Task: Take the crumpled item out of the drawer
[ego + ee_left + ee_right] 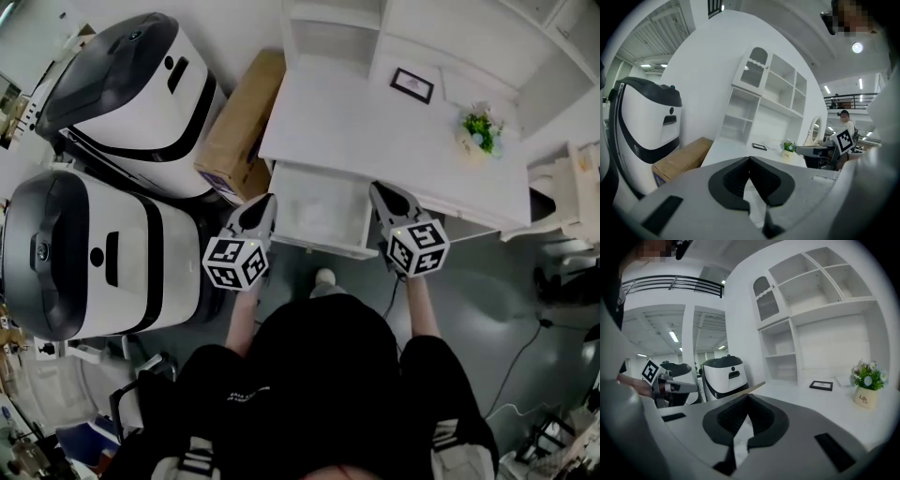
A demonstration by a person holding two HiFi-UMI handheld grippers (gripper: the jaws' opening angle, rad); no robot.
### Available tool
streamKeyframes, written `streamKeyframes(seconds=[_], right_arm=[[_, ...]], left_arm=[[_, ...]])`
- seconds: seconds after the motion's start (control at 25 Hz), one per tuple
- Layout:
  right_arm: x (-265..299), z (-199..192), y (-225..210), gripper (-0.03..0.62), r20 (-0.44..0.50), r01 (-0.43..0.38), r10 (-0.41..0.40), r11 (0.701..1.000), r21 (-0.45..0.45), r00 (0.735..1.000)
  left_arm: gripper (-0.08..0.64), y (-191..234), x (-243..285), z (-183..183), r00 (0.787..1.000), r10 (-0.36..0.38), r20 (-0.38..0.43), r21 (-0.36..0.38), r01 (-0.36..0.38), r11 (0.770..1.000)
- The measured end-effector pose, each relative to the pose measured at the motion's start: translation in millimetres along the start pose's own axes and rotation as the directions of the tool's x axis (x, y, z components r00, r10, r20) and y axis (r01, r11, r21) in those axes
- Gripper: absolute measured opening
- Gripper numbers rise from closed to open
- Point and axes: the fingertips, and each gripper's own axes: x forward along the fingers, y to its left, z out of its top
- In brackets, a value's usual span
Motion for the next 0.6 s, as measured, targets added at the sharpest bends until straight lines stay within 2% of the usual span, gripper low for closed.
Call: streamKeyframes(seconds=[0.32, 0.6], right_arm=[[44.1, -31.4, 2.7, -0.008, -0.082, -0.103, 0.106, 0.994, 0.042, 0.991], [77.1, -79.9, 11.2, -0.008, -0.220, -0.157, 0.174, 0.983, 0.092, 0.960]], left_arm=[[-0.002, 14.6, 15.1, -34.7, 0.994, 0.034, -0.100, -0.035, -0.038, 0.999], [-0.003, 27.9, 36.9, -72.0, 0.976, 0.008, -0.216, -0.073, -0.025, 0.997]])
